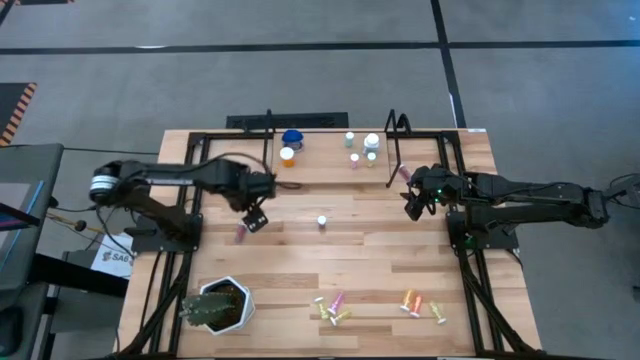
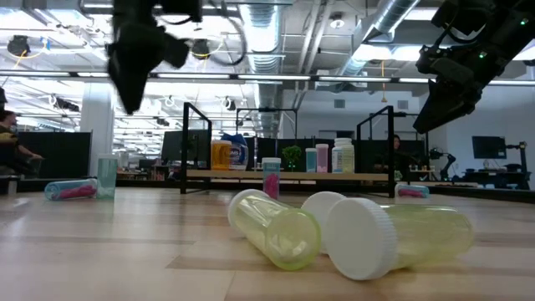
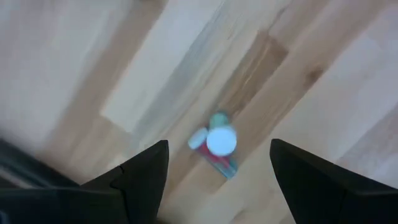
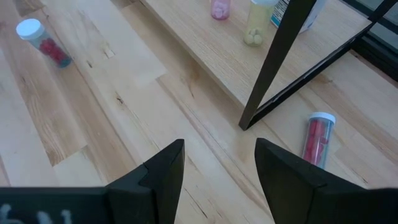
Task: Pick and place medicine bottles onto shelf by color
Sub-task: Put the blue pill bottle on the shelf
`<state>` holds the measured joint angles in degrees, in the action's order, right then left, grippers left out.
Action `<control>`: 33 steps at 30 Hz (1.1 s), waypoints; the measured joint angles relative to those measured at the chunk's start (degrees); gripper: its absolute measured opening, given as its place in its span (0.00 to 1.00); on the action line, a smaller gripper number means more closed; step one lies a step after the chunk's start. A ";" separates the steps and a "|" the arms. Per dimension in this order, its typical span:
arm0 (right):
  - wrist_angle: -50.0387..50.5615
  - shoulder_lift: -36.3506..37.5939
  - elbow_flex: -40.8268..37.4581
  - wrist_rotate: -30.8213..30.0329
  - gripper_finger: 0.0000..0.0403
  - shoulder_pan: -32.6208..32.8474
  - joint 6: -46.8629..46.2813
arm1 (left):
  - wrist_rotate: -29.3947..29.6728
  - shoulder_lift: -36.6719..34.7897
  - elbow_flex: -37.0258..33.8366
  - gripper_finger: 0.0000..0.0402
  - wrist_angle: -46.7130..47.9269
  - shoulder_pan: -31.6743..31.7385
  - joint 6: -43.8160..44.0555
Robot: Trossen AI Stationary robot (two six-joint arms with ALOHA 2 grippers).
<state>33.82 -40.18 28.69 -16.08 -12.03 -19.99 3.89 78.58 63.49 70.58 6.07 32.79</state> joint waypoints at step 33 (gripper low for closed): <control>0.00 0.01 0.00 0.00 0.54 0.00 -0.02 | -0.82 -0.69 -18.78 0.45 -18.43 -1.25 8.87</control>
<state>33.82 -40.17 28.69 -16.08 -12.03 -20.01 3.07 77.89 44.71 52.15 4.82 41.67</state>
